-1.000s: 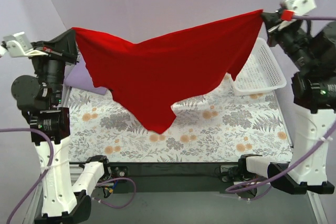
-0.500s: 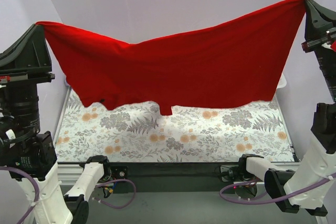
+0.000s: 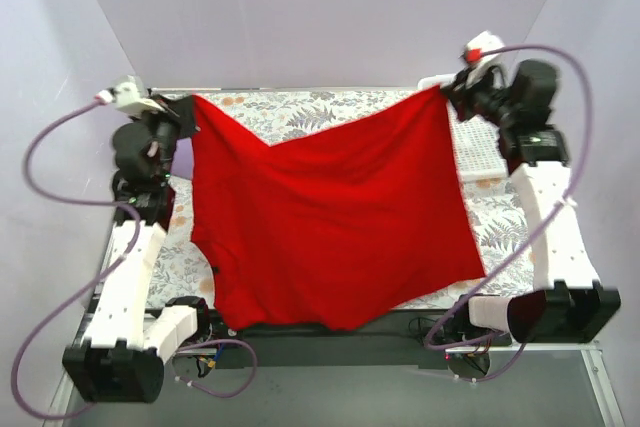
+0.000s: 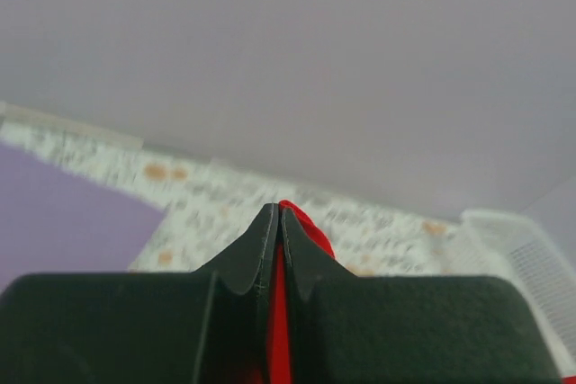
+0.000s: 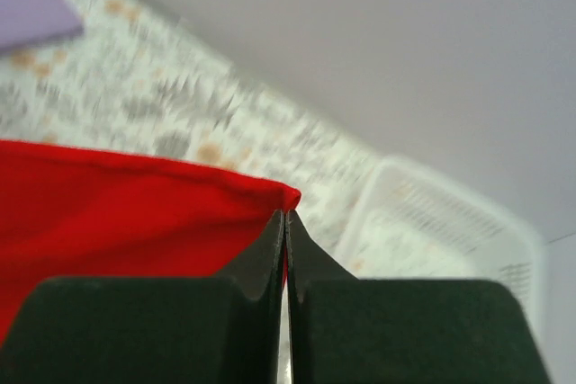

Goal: Fold and stack the t-shirts

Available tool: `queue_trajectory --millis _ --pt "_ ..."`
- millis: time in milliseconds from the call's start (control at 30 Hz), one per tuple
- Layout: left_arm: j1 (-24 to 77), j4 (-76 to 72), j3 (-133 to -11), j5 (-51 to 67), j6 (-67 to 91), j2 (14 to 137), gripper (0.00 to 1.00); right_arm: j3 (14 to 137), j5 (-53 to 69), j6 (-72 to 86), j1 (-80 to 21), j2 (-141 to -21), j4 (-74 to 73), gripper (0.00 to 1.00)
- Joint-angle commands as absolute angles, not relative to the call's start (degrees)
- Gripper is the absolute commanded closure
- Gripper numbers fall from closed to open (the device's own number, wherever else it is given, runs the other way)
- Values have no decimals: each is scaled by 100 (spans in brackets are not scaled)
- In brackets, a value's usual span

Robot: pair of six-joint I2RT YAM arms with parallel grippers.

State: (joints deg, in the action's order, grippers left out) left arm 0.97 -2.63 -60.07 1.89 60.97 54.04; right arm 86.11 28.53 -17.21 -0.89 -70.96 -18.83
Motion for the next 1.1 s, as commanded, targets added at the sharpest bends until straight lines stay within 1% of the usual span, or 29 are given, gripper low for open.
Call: queue_trajectory --millis 0,67,133,167,233,267,367,467,633,733,767,867,1067 --pt "105 -992 -5196 -185 5889 5922 100 7350 2656 -1801 -518 -7338 -760 99" --pt "105 -1360 -4871 -158 5915 6581 100 6841 2584 -1819 -633 -7863 -406 99" --pt "97 -1564 -4755 -123 5959 7134 100 6654 2488 -1811 -685 -8295 173 99" --pt "97 -1756 -4737 -97 5950 7667 100 6679 2461 -1811 -686 -8784 263 99" --pt "79 -1863 -4781 -79 5959 8250 100 6846 2409 -1845 -721 -9314 386 99" --pt "62 -1959 -4825 -44 5959 8723 100 6942 2373 -1854 -729 -9786 395 99" --pt "44 -2056 -5140 -9 5959 9262 100 7460 2224 -1872 -729 -10578 396 99" --pt "44 -1943 -5624 -9 5845 9798 100 7927 1934 -1863 -729 -11081 378 99" --pt "9 -1749 -6336 -79 5617 10344 100 8463 1433 -1828 -729 -11417 369 99" --pt "9 -1767 -6521 -70 5572 10406 100 8683 1152 -1811 -695 -11470 369 99" --pt "-165 -1758 -6617 -70 5546 10406 100 8727 1099 -1802 -686 -11478 369 99" --pt "-228 -1740 -6767 -79 5484 10450 100 8859 1107 -1810 -633 -11531 352 99" --pt "-299 -1705 -6891 -9 5396 10573 100 8965 1503 -1793 -633 -11654 281 99"
